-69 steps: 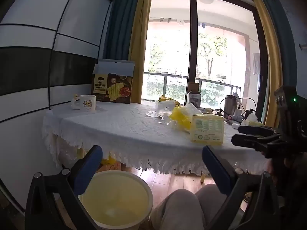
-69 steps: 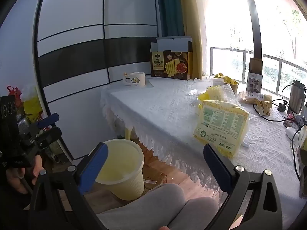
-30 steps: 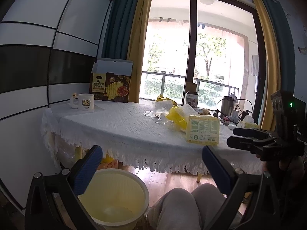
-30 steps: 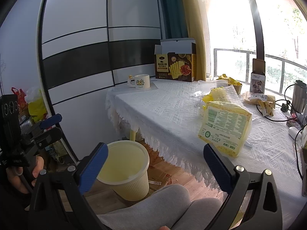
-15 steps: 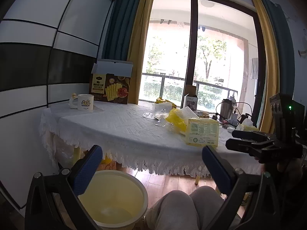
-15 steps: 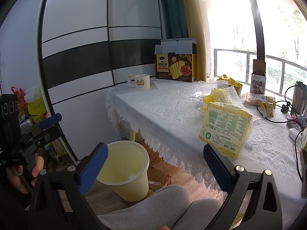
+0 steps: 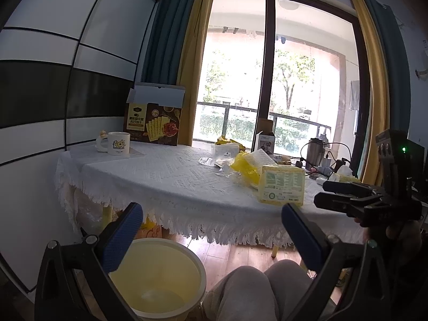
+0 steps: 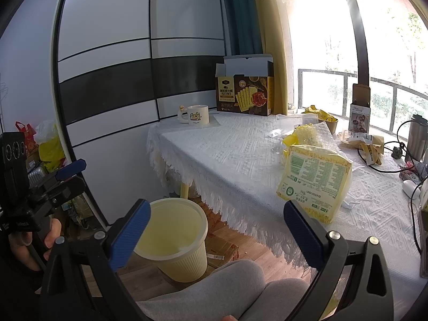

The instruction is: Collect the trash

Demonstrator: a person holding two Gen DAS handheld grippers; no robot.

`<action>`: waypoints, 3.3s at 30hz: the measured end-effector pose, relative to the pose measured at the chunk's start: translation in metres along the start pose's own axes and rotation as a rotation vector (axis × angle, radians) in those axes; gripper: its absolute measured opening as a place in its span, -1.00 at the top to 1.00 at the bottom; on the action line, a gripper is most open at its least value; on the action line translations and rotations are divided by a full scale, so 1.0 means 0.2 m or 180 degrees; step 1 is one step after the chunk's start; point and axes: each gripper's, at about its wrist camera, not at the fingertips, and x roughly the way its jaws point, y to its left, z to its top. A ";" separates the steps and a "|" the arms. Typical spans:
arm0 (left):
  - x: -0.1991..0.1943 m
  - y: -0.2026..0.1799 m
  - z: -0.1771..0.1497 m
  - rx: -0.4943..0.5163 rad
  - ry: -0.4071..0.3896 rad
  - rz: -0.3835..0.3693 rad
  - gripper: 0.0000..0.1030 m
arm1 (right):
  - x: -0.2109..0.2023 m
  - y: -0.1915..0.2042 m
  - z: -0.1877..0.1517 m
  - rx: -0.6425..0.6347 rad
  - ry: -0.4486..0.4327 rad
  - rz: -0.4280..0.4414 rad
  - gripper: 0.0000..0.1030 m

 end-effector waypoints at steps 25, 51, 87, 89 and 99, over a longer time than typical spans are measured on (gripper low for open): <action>0.01 -0.02 0.02 0.0032 -0.0007 -0.0001 -1.00 | 0.00 -0.02 -0.01 0.0017 -0.0010 -0.0026 -0.93; 0.39 0.03 0.10 0.0122 0.0145 0.0036 -1.00 | 0.15 -0.21 0.02 0.0154 0.0074 -0.0206 -0.93; 1.09 0.04 0.05 -0.0155 0.0624 -0.0185 -1.00 | 0.59 -0.80 0.00 0.0523 0.0325 -0.0881 0.68; 1.09 0.01 0.06 -0.0137 0.0642 -0.0187 -1.00 | 0.56 -0.79 -0.01 0.0480 0.0288 -0.0876 0.85; 1.13 -0.19 0.18 0.0190 0.0630 -0.0303 -1.00 | 0.27 -0.83 0.00 0.0566 -0.0034 -0.0858 0.91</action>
